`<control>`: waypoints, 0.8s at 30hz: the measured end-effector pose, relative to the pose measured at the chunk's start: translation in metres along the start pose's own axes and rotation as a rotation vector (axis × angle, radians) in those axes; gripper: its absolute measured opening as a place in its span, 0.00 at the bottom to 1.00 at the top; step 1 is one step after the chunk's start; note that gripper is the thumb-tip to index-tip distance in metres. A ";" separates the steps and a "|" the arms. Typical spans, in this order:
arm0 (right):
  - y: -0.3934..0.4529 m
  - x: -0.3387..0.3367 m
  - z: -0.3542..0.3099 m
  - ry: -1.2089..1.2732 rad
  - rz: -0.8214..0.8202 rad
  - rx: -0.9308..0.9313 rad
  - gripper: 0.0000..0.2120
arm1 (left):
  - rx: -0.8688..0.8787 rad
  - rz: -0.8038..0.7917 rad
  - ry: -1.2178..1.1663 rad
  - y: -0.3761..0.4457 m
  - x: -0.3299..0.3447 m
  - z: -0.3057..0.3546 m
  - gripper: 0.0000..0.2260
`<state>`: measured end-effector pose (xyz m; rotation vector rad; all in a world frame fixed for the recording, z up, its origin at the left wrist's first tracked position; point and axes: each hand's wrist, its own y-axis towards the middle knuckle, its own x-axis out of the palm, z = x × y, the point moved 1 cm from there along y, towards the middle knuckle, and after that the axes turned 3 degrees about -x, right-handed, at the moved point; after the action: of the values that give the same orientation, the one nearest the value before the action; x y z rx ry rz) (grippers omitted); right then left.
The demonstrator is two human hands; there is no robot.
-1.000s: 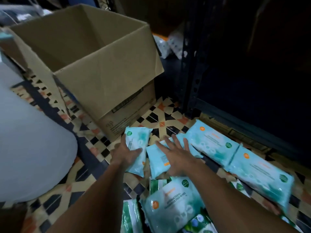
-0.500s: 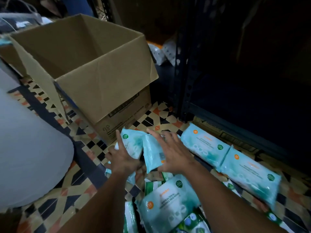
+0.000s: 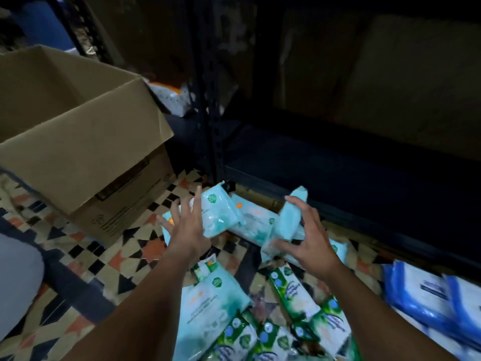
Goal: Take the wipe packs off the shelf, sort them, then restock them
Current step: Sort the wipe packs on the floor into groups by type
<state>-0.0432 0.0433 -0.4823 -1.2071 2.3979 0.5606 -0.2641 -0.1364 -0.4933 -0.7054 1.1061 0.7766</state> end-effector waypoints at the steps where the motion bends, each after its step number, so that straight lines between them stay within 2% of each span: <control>1: -0.006 -0.010 0.007 0.030 0.053 0.017 0.40 | 0.056 -0.013 0.029 0.002 0.003 0.010 0.57; 4: -0.023 -0.033 0.023 0.138 0.206 0.072 0.37 | 0.213 -0.023 0.139 0.011 0.010 0.036 0.56; 6: -0.035 -0.041 0.032 0.122 0.222 0.101 0.37 | 0.270 -0.049 0.207 0.020 0.015 0.051 0.55; 12: -0.078 -0.055 0.071 0.064 0.168 0.290 0.39 | 0.395 -0.176 0.439 0.039 0.029 0.081 0.53; 17: -0.085 -0.064 0.081 -0.052 0.086 0.361 0.36 | 0.435 -0.262 0.473 0.056 0.048 0.093 0.48; 21: -0.094 -0.067 0.093 -0.141 -0.012 0.396 0.36 | 0.460 -0.331 0.465 0.064 0.060 0.096 0.47; 24: -0.099 -0.068 0.104 -0.168 -0.089 0.414 0.37 | 0.481 -0.324 0.452 0.064 0.069 0.096 0.47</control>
<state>0.0930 0.0876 -0.5521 -1.0315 2.1650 0.1193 -0.2521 -0.0105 -0.5373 -0.6368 1.4721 0.0568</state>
